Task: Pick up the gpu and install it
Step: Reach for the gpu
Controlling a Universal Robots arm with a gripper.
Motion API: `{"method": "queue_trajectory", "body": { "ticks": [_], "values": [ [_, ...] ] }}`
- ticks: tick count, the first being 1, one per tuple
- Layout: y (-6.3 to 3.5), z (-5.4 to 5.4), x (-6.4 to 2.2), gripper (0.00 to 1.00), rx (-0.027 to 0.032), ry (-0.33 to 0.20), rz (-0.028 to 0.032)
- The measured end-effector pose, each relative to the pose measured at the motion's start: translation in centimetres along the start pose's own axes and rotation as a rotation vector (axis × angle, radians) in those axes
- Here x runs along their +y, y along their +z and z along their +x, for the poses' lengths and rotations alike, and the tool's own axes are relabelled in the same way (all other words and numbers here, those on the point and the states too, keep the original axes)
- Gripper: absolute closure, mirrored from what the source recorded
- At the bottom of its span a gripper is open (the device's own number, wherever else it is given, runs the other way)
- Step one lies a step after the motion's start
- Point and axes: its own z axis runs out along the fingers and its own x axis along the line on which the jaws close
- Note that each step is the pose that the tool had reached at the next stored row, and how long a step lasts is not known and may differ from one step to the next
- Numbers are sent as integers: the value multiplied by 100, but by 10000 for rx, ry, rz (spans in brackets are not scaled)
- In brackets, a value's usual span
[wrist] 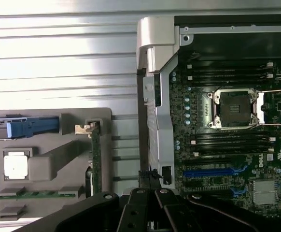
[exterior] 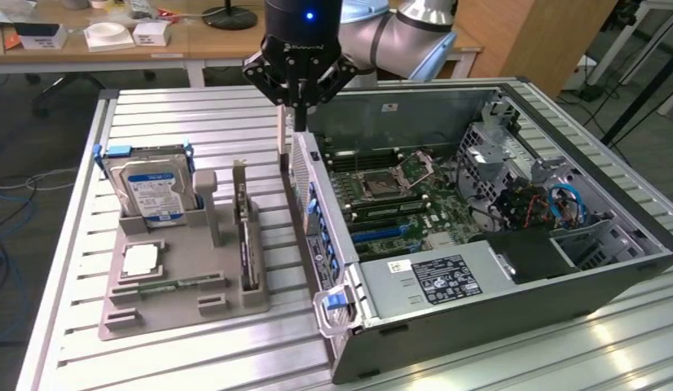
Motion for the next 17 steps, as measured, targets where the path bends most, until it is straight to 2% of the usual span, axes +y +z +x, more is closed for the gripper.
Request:
{"method": "queue_trajectory", "body": {
  "ticks": [17],
  "values": [
    [2,266,-19,89,0,0,0]
  ]
}}
